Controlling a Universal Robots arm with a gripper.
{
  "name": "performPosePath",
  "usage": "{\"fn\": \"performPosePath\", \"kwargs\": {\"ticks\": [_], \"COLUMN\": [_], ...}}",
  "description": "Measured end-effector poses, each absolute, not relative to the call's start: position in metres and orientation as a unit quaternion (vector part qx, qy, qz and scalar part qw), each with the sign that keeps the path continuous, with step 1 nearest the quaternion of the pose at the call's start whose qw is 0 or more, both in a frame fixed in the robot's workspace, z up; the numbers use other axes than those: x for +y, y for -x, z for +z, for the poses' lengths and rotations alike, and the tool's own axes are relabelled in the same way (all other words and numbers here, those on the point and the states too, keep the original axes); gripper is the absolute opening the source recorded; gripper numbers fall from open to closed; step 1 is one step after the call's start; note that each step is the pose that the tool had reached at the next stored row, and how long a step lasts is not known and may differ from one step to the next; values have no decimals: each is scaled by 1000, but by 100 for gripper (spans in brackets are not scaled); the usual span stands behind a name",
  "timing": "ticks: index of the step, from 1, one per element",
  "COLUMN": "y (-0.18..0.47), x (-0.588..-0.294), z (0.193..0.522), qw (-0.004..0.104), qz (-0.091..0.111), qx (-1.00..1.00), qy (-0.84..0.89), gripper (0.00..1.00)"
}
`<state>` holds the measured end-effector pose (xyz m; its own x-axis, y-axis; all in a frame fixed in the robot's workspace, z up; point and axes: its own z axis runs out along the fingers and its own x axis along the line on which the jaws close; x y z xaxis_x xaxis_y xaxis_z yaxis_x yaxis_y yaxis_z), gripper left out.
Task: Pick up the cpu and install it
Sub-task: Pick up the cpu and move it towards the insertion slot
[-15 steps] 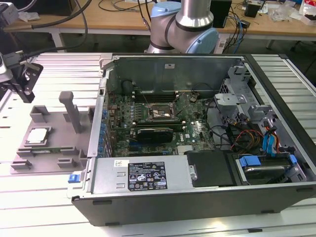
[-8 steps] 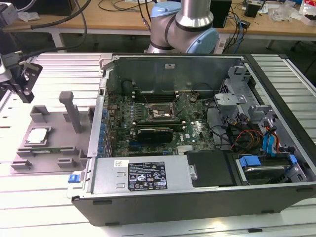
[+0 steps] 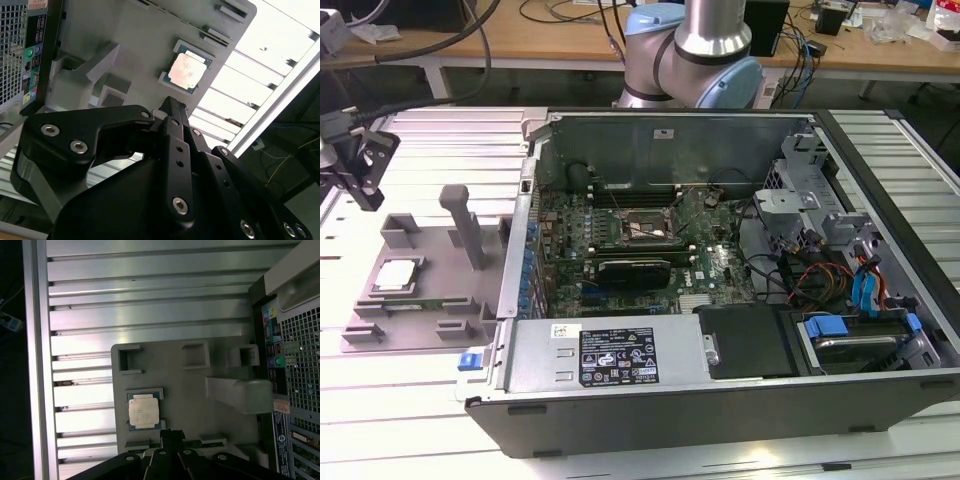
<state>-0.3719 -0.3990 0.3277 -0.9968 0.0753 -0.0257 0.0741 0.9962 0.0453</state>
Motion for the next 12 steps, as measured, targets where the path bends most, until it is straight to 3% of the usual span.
{"fn": "performPosePath", "kwargs": {"ticks": [12], "y": [379], "x": [-399], "z": [323], "qw": [14], "qz": [22], "qx": [999], "qy": [-37], "gripper": [11]}}
